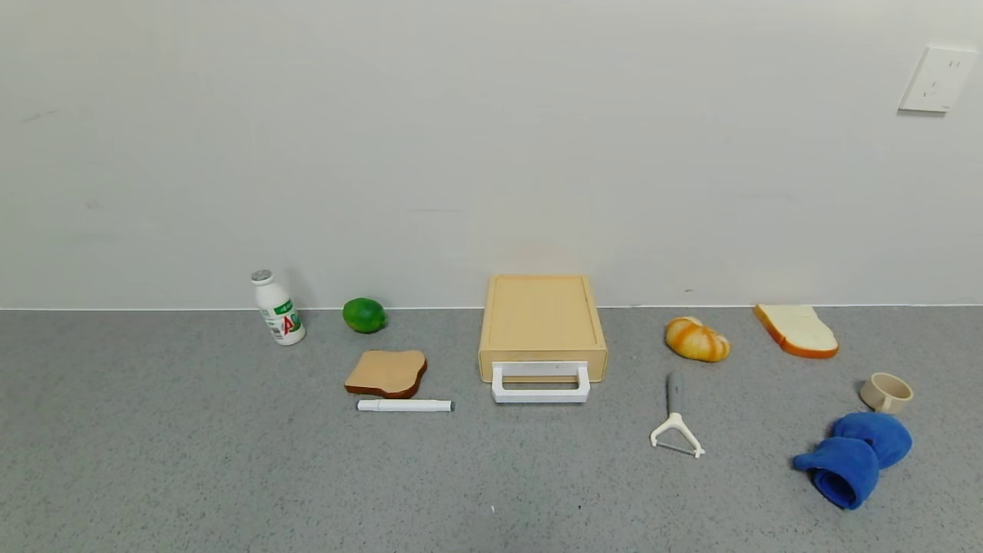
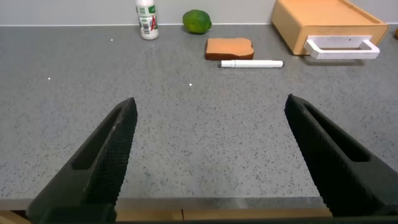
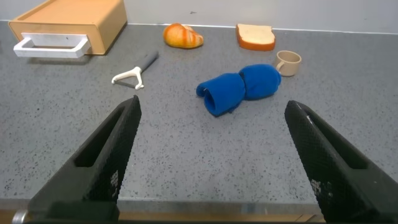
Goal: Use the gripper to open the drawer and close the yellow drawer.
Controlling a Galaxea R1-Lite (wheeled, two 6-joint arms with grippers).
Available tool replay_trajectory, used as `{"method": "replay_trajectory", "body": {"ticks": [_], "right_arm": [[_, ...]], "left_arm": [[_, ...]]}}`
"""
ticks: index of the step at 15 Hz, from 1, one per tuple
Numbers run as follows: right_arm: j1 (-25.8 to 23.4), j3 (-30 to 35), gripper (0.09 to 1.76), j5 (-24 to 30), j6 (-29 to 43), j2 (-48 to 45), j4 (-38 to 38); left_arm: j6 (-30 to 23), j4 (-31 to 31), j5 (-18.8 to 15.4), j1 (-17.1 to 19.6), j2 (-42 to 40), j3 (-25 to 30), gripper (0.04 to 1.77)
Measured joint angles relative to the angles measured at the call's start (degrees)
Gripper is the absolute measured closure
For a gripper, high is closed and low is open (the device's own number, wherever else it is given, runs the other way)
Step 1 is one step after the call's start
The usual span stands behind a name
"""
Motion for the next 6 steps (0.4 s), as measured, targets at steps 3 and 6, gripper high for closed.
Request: {"method": "replay_trajectory", "body": {"ticks": [3,6], "right_arm": [[0.02,0.07,0.15,0.0,0.0,0.0,0.0],[0.05,0.07,0.15,-0.02,0.0,0.0,0.02]], "left_arm": [[1.82,0.0,-0.02,0.0,0.0,0.0,0.09],[0.05,0.0,0.0,0.0,0.0,0.0,0.09]]}}
